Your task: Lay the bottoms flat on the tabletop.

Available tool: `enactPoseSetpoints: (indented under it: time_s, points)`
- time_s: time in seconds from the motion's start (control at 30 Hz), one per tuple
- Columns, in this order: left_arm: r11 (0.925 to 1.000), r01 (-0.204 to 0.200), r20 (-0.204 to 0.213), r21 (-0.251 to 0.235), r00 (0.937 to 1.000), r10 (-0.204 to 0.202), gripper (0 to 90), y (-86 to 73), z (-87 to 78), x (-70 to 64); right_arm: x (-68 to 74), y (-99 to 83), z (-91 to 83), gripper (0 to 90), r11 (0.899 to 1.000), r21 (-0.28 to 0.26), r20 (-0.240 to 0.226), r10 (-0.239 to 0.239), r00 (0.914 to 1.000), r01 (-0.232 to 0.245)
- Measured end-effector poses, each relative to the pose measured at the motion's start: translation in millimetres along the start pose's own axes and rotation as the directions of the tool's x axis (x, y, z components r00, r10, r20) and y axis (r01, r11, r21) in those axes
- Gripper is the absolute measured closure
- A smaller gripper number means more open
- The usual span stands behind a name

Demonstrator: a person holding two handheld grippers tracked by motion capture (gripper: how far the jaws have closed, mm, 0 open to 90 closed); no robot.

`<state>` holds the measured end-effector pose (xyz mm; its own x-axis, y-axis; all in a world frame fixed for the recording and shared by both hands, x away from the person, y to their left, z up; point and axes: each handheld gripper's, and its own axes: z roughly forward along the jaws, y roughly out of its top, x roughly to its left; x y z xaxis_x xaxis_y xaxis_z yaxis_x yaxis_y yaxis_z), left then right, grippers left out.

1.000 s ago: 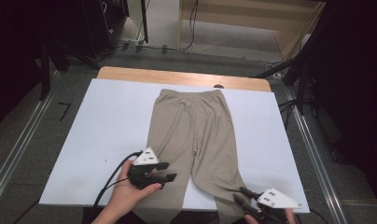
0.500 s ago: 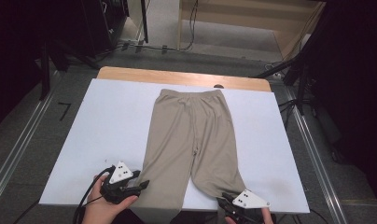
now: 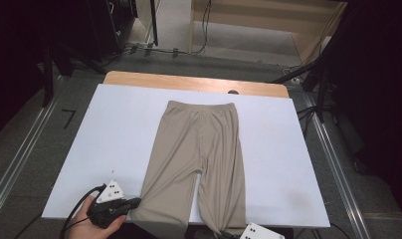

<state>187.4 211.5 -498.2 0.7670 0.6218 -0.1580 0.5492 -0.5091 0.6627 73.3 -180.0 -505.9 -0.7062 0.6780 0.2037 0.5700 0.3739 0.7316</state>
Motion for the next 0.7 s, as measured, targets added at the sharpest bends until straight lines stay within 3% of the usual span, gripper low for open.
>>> enactPoseSetpoints:
  time_s: [0.07, 0.1, 0.13, 0.17, 0.23, 0.3, 0.33, 0.43, 0.47, 0.5, 0.53, 0.57, 0.6, 0.63, 0.7]
  points:
    - [0.9999, 0.006, 0.034, -0.013, 0.9994, -0.005, 89.9, -4.7, -3.9, 0.9, 1.8, -0.1, 0.7, 67.5, 0.999, 0.018, -0.076, -0.035, 0.9965, 0.036]
    - [0.9993, 0.015, 0.047, -0.034, 0.9988, -0.013, 87.7, -5.7, -5.6, 2.1, 1.6, 2.3, -1.8, 58.1, 0.998, 0.006, -0.050, -0.055, 0.9973, 0.055]
    - [0.9984, 0.028, 0.042, -0.049, 0.9988, -0.026, 78.6, -4.7, -6.4, 4.0, -2.1, 6.8, -4.8, 49.5, 0.998, -0.016, -0.025, -0.061, 0.9978, 0.060]
    - [0.9976, 0.035, 0.034, -0.061, 0.9989, -0.033, 67.9, -2.0, -6.0, 6.8, -10.0, 12.1, -8.1, 45.9, 0.998, -0.035, -0.002, -0.049, 0.9988, 0.049]
    - [0.9954, 0.044, 0.014, -0.084, 0.9990, -0.043, 56.5, 6.1, -2.6, 13.1, -29.8, 21.6, -11.7, 44.8, 0.998, -0.066, 0.057, 0.004, 0.9984, 0.000]
    - [0.9933, 0.073, -0.005, -0.090, 0.9972, -0.074, 49.9, 13.6, 4.3, 20.7, -56.4, 29.3, -10.6, 45.6, 0.998, -0.055, 0.202, 0.049, 0.9781, -0.039]
    - [0.9925, 0.082, -0.004, -0.091, 0.9966, -0.083, 49.8, 16.2, 8.1, 23.2, -74.3, 31.3, -7.5, 46.1, 0.995, -0.057, 0.267, 0.091, 0.9596, -0.078]
    - [0.9945, 0.082, -0.023, -0.065, 0.9962, -0.084, 50.9, 21.5, 20.6, 25.4, -106.2, 31.7, 4.7, 48.4, 0.988, -0.043, 0.310, 0.153, 0.9383, -0.147]
    - [0.9942, 0.081, -0.034, -0.071, 0.9959, -0.083, 53.7, 22.0, 22.7, 23.8, -113.9, 30.3, 11.3, 50.2, 0.985, -0.032, 0.311, 0.171, 0.9350, -0.169]
    - [0.9941, 0.080, -0.046, -0.073, 0.9954, -0.084, 54.6, 22.4, 23.9, 21.8, -116.6, 28.8, 16.9, 50.8, 0.984, -0.024, 0.301, 0.177, 0.9370, -0.178]
    - [0.9948, 0.072, -0.062, -0.072, 0.9951, -0.077, 57.3, 22.4, 24.7, 19.5, -114.2, 27.5, 20.3, 50.9, 0.984, -0.029, 0.309, 0.174, 0.9350, -0.173]
    - [0.9952, 0.065, -0.078, -0.073, 0.9945, -0.071, 60.3, 22.1, 25.1, 17.3, -109.8, 27.7, 22.1, 51.8, 0.988, -0.019, 0.345, 0.148, 0.9271, -0.150]
    - [0.9950, 0.065, -0.082, -0.076, 0.9941, -0.071, 64.0, 21.6, 25.4, 16.2, -106.1, 28.2, 23.5, 58.8, 0.992, -0.008, 0.361, 0.121, 0.9246, -0.127]
    - [0.9942, 0.074, -0.077, -0.079, 0.9938, -0.080, 66.8, 21.0, 26.4, 14.2, -104.2, 28.1, 23.5, 65.8, 0.992, -0.007, 0.351, 0.118, 0.9288, -0.123]
    - [0.9962, 0.050, -0.106, -0.071, 0.9927, -0.057, 77.0, 21.3, 27.0, 11.0, -100.5, 27.8, 24.4, 83.5, 0.994, -0.004, 0.331, 0.106, 0.9375, -0.111]
